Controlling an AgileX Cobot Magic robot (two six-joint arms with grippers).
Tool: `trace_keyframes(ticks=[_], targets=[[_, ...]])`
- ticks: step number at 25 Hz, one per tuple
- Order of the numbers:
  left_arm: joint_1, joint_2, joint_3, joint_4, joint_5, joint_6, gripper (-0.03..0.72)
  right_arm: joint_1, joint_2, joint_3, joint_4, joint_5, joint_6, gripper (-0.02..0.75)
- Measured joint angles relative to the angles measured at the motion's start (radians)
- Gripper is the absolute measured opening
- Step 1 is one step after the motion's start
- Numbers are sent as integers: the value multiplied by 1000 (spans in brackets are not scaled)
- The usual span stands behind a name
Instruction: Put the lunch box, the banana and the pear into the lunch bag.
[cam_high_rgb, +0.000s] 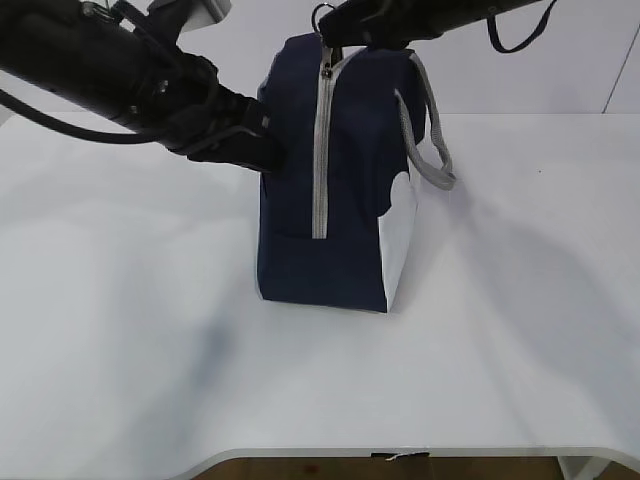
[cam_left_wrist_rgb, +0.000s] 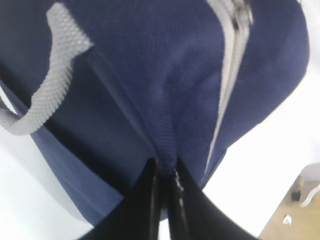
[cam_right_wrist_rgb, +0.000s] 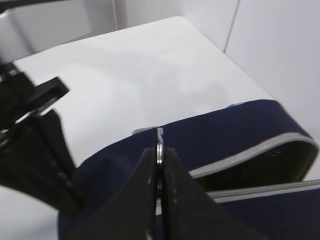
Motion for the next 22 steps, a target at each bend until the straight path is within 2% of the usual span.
trace_keyframes(ticks=[9,22], targets=[[0,0,0,80,73,0,-5,0,55,-9,69,-112,0,6],[0,-45,0,187,187,0,-5,2,191,-145,165,-195,0,6]])
